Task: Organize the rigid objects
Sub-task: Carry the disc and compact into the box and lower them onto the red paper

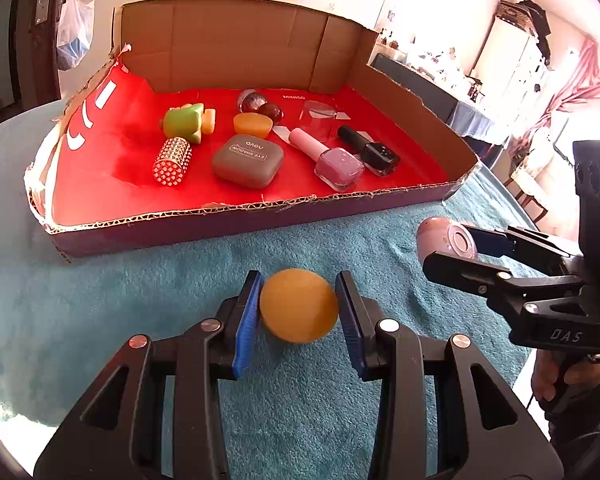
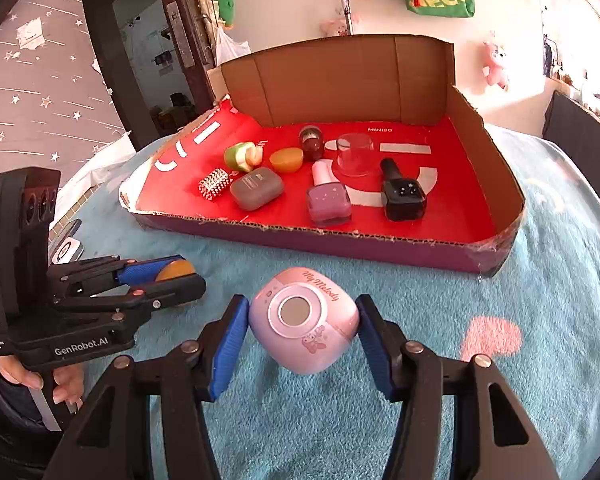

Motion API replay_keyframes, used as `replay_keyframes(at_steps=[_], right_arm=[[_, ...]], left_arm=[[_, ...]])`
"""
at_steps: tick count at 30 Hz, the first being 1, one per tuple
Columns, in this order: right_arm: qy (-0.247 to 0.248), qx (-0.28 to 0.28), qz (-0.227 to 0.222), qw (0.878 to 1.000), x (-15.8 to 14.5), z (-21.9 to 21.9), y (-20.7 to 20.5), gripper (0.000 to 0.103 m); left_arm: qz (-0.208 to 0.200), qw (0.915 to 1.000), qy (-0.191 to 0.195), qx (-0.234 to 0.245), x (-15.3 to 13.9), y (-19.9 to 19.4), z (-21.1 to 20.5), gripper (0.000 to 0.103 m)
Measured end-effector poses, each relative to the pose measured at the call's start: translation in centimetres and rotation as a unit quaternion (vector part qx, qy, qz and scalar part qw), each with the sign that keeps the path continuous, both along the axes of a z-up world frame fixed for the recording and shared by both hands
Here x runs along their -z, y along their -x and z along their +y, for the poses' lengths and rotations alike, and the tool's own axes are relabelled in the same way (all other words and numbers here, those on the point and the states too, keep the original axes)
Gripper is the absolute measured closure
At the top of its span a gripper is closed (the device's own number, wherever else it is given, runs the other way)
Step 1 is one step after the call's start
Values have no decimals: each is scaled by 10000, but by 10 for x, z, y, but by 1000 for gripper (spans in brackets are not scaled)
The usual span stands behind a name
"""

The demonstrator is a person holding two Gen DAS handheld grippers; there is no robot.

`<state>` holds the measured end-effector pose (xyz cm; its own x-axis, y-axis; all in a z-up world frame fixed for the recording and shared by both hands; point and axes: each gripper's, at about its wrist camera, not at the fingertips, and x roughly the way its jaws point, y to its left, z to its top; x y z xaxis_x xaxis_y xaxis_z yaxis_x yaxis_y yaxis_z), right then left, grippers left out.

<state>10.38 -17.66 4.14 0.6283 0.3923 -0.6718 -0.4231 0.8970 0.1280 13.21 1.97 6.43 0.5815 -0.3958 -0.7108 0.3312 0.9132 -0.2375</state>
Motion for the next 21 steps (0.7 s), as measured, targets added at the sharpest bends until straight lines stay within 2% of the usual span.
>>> replay_keyframes(at_steps=[21], right_arm=[[-47,-42,32,10000,5,-3,5,45]], left_arm=[[-45,10000,-3,48,-3,4,-4,68]])
